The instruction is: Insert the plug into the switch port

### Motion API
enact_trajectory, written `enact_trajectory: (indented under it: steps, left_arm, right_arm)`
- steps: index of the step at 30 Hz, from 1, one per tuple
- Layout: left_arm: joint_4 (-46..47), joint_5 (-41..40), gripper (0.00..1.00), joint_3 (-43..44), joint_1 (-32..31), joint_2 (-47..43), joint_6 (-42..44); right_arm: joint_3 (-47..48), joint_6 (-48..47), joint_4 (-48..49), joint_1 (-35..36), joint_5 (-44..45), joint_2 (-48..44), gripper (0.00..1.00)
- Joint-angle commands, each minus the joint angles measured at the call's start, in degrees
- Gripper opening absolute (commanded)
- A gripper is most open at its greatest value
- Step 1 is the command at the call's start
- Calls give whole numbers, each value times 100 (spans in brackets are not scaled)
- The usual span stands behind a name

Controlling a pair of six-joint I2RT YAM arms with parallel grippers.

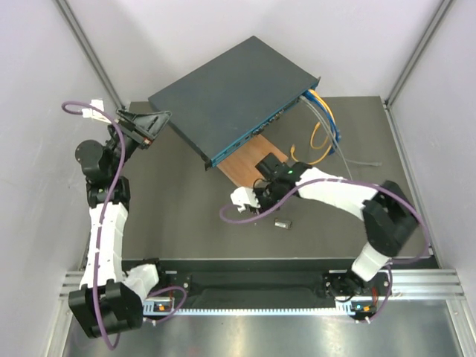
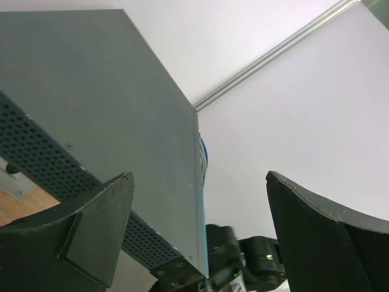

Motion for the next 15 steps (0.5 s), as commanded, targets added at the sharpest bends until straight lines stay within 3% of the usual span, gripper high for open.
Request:
enact_trajectory:
  steps: [1, 7, 12, 15]
  left_arm:
    - [534, 151, 93, 279, -30, -221, -199]
    - [571, 406, 88, 560, -776, 15, 485]
    - [-1080, 459, 84, 1780, -2111, 753, 2293]
    - [-1933, 512, 82, 2561, -2926, 1456, 2901]
  right_arm:
    - [170, 723, -42, 0, -386, -1015, 0]
    - [600, 1128, -491, -571, -747, -1772, 0]
    - [1022, 1585, -579, -1371, -896, -2204, 0]
    - [1128, 1954, -430, -1872, -976, -2502, 0]
